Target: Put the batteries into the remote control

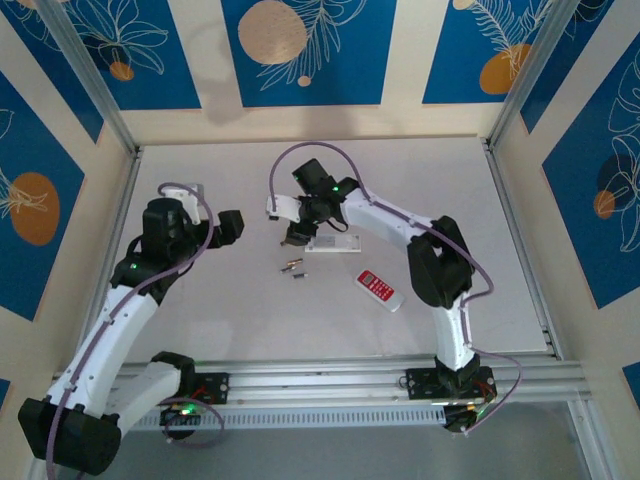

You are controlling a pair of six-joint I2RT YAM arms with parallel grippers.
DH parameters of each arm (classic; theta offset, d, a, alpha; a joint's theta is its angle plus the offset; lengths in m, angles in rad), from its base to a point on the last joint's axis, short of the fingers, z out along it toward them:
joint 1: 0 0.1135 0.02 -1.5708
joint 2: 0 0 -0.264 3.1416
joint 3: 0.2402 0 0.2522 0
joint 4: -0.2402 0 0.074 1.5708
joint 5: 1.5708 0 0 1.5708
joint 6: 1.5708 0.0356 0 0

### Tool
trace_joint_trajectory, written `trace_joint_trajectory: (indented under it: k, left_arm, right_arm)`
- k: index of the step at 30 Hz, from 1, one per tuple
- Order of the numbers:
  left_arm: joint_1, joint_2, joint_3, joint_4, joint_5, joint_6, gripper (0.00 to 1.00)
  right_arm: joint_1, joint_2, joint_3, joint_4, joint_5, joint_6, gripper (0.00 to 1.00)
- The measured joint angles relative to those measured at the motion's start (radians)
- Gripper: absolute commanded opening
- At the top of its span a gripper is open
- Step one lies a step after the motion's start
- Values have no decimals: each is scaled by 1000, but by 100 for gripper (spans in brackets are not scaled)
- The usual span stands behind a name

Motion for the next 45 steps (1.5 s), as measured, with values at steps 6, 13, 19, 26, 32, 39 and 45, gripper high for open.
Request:
trace_joint_trajectory:
  k: [6, 13, 19, 26, 32, 39, 45]
  left_arm:
    - [9, -38, -37, 1, 83, 2, 100]
    - [16, -55, -61, 2, 102, 16, 100]
    - [25, -52, -74, 2, 116, 23, 100]
    - [29, -23, -88, 35, 135, 35, 100]
    - [32, 2, -95, 56, 151, 35, 100]
    - [33, 16, -95, 65, 155, 34, 100]
    - [34, 21, -95, 76, 182, 34, 100]
  right_arm:
    - [-24, 140, 110, -82, -55, -106, 60]
    - [-25, 250, 252, -185, -87, -164, 56]
    - [-23, 327, 320, -237, -86, -168, 51]
    - [-15, 394, 381, -266, -69, -179, 36]
    - [-9, 399, 382, -277, -49, -192, 23]
    - [-2, 395, 385, -283, -29, -184, 13]
    - [-18, 272, 250, -156, -33, 18, 13]
